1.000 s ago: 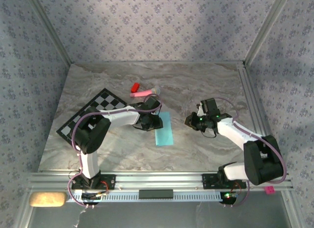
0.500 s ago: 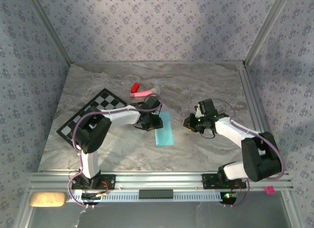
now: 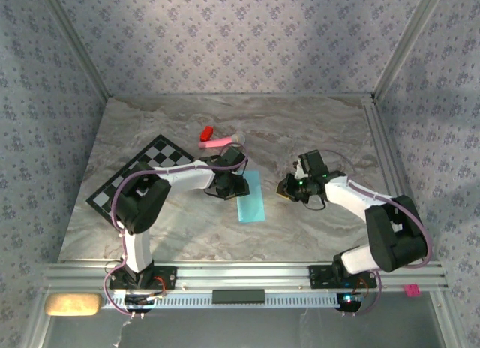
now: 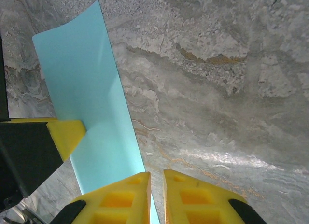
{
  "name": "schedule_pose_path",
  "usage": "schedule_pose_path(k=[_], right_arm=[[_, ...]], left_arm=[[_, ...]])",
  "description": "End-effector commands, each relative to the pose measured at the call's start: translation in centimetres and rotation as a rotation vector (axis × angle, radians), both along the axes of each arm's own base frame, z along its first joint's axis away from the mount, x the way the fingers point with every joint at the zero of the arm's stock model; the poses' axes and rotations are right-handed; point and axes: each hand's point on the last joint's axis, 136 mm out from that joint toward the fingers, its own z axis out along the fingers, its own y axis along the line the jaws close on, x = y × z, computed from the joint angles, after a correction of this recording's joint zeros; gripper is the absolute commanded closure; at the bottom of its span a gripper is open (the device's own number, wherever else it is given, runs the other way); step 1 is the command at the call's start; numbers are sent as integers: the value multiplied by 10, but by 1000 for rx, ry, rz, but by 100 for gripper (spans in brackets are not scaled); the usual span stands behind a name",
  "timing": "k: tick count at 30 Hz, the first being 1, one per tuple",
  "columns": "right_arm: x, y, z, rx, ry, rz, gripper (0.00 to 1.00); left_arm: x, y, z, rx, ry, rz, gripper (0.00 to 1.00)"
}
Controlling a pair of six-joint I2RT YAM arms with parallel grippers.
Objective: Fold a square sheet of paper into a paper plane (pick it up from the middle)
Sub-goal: Hold the square sheet of paper at the center of the table.
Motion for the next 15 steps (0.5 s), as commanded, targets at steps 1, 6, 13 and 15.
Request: schedule_pose_path(k=[1,6,13,15], right_arm=[[2,3,4,-4,1,12,84],[2,3,3,-9,1,10,84],[1,3,1,-16,5,11,84],[1,3,1,-14,8,12,84]], left_arm=[[-7,19,-28,106,50,32,62],[-7,19,-28,105,50,32,64],[-7,21,-28,118,51,31,63],[-8,21,-30,117,55,26,63]])
